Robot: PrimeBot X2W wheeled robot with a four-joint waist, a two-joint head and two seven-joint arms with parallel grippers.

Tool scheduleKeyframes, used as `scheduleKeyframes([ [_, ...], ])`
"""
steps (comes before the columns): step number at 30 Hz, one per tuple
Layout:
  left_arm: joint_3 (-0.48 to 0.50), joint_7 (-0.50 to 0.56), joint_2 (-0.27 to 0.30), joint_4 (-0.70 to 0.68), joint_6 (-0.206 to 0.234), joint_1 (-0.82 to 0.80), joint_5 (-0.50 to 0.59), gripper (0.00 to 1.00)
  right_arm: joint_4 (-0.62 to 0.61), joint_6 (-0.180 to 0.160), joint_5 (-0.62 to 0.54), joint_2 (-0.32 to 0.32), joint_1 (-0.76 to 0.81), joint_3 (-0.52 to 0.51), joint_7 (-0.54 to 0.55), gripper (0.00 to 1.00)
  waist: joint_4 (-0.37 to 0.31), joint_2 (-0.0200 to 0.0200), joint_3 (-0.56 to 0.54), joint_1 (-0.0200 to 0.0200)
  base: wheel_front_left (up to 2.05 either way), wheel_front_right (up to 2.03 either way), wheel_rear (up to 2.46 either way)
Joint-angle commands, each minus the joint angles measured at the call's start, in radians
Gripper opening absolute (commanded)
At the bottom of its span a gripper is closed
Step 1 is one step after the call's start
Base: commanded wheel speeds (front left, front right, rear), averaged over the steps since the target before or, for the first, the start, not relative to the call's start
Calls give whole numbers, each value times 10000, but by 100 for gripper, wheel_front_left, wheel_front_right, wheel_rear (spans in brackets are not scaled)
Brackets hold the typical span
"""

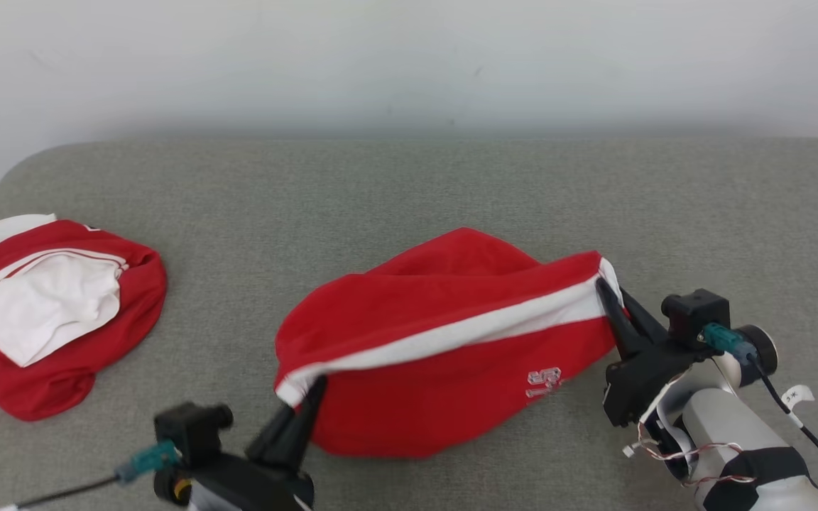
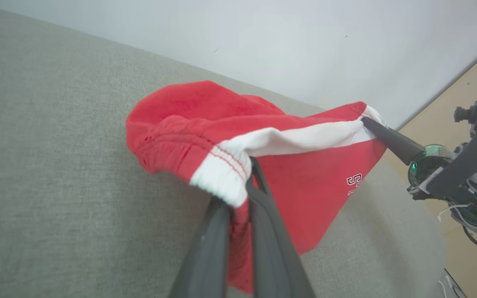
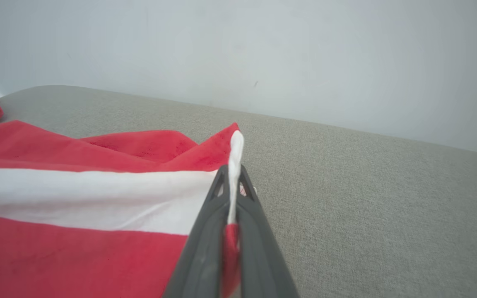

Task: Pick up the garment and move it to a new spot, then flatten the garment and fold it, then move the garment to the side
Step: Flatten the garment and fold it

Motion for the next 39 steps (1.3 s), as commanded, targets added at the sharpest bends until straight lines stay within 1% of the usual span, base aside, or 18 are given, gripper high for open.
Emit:
scheduleKeyframes([
  [1, 112, -84, 89, -81, 35, -233, 141, 0, -139, -18, 89, -1, 27, -12, -3, 0, -139, -1, -46, 1, 0, 0, 0],
  [4, 248, 21, 368, -333, 46, -859, 352, 0, -557, -18, 353, -8, -206, 25, -4, 0, -279, -1, 43, 1, 0, 0, 0],
  [7, 325, 377, 623, -579, 37, -1742, 468, 0, -751, -18, 785, 19, -644, 108, 5, 0, -400, -1, 292, 1, 0, 0, 0],
  [10, 422, 843, 919, -758, 28, -2958, 602, 0, -916, -18, 1272, 21, -1434, 167, 145, 0, -529, -1, 733, 1, 0, 0, 0],
  [14, 607, 1478, 1117, -771, 18, -4959, 365, 0, -973, -18, 1913, -77, -2842, 24, 477, 0, -644, -1, 1595, 1, 0, 0, 0],
  [19, 729, 2203, 1102, -323, 15, -7817, -223, 0, -882, -18, 2488, -147, -5048, -123, 1150, 0, -765, -1, 2845, 1, 0, 0, 0],
  [22, 506, 2625, 1133, 7, 14, -9577, -244, 0, -773, -19, 3274, 31, -6385, -623, 1675, 0, -918, -1, 3586, 1, 0, 0, 0],
  [25, 315, 2737, 1029, 368, 14, -11203, -319, 0, -587, -19, 3657, -61, -7745, -969, 2048, 0, -1025, -1, 4197, 1, 0, 0, 0],
  [26, 315, 2737, 1029, 368, 14, -11203, -319, 0, -587, -19, 3657, -61, -7745, -969, 2048, 0, -1025, -1, 4197, 1, 0, 0, 0],
  [31, -94, 2628, 908, 973, 14, -13578, -403, 0, -89, -19, 3790, -116, -9823, -1413, 2504, 0, -1186, -1, 4891, 1, 0, 0, 0],
  [35, -543, 2493, 761, 1432, 14, -15106, -466, 0, 443, -19, 3480, -296, -11172, -1636, 2663, 0, -1240, -1, 5266, 1, 0, 0, 0],
  [39, -996, 2232, 685, 1832, 14, -16249, -607, 0, 1036, -19, 3171, -389, -12225, -1934, 2543, 0, -1281, -1, 5536, 1, 0, 0, 0],
])
